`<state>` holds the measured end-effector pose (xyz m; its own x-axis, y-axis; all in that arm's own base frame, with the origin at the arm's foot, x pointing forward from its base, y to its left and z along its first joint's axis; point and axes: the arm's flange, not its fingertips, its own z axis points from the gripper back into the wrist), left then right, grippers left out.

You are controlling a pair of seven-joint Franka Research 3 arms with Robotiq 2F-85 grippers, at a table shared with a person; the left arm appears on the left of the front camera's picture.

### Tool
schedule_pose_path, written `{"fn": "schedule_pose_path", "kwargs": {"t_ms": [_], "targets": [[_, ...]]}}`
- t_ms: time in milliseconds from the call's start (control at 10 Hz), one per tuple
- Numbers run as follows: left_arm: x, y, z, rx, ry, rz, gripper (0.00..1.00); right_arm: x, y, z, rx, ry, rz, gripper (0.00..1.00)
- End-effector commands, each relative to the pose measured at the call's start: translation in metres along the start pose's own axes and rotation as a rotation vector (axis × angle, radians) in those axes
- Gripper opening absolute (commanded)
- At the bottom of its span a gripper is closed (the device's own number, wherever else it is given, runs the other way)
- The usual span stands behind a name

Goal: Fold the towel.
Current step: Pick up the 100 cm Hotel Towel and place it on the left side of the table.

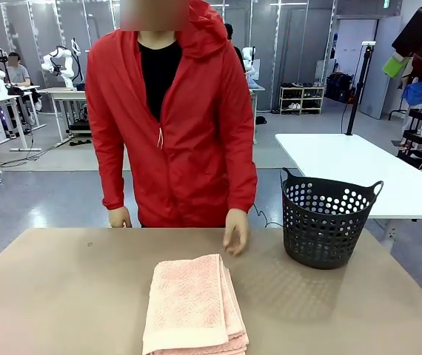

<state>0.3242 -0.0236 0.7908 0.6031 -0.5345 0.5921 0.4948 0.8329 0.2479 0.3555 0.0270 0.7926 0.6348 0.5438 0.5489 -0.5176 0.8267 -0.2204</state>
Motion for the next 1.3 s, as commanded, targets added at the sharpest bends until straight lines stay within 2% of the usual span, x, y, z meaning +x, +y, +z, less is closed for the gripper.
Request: {"fn": "schedule_pose_path", "kwargs": {"t_ms": [0, 300, 500, 800, 1000, 1200], "targets": [[-0.001, 0.0, 0.003, -0.003, -0.001, -0.008, 1.0, 0.0, -0.002, 0.001, 0.0, -0.004, 0.004, 1.0], [0.0, 0.0, 0.0, 0.0, 0.0, 0.0, 1.0, 0.0, -0.002, 0.001, 0.0, -0.004, 0.004, 1.0], [0.003, -0.014, -0.025, -0.039, 0.057, 0.107, 1.0, 0.0, -0.002, 0.001, 0.0, -0.004, 0.004, 1.0], [-0.019, -0.027, -0.091, -0.147, 0.103, 0.222, 1.0, 0.0, -0.002, 0.001, 0.0, -0.004, 0.004, 1.0], [-0.049, -0.037, -0.164, -0.309, 0.074, 0.255, 1.0, 0.0, -0.002, 0.001, 0.0, -0.004, 0.004, 1.0], [-0.08, -0.061, -0.229, -0.422, 0.088, 0.277, 1.0, 0.0, -0.002, 0.001, 0.0, -0.004, 0.004, 1.0]]}}
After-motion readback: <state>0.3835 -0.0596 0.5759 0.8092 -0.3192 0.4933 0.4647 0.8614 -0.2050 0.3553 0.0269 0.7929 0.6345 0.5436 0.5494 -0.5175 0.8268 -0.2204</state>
